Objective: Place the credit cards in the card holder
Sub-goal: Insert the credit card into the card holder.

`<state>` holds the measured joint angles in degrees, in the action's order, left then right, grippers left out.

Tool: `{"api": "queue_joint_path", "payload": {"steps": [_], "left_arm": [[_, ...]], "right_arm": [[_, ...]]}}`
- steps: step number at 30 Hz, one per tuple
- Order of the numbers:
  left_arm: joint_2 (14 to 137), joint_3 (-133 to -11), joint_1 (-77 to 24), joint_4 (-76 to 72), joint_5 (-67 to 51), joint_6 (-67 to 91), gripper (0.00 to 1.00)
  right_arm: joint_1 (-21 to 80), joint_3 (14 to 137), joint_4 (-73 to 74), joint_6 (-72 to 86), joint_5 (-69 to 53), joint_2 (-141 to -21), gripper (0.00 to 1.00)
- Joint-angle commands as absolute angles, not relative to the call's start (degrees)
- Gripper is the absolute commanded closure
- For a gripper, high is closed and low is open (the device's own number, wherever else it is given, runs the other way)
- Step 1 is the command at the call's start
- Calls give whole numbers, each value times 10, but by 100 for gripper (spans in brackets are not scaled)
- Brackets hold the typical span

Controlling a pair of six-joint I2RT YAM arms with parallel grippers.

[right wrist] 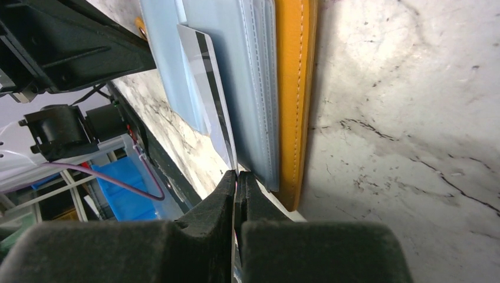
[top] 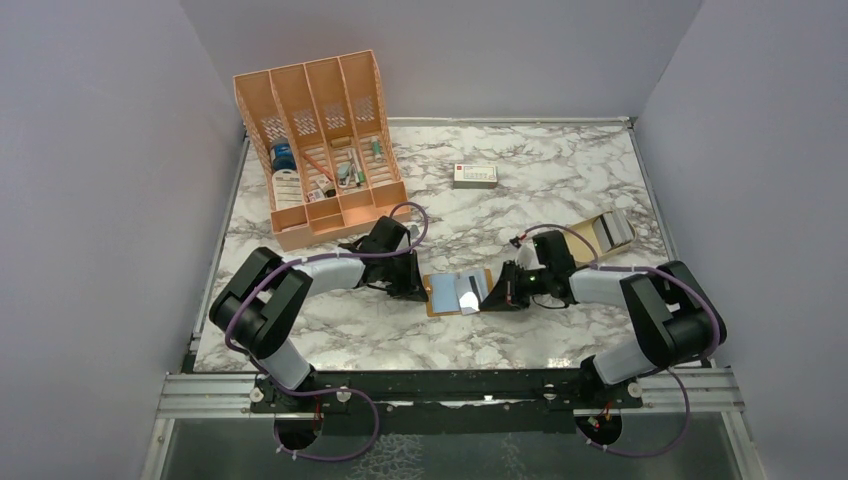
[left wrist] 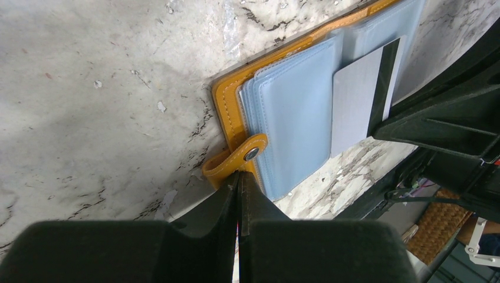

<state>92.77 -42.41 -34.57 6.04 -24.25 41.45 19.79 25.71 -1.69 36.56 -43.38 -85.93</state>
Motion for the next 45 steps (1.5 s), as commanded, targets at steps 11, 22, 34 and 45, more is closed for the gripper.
{"api": "queue_joint_path", "payload": {"steps": [11, 22, 34, 45], "left_arm": [[940, -430, -341, 57, -234, 412, 93], [938, -423, -342, 52, -238, 414, 93], [944, -428, -342, 50, -239, 414, 93], [949, -437, -342, 52, -239, 414, 93]], "right_arm": [[196, 281, -49, 370, -448, -903, 99], [196, 277, -51, 385, -430, -892, 99], [196, 314, 42, 353, -368, -870, 99], [196, 330, 73, 329, -368, -881, 99]]}}
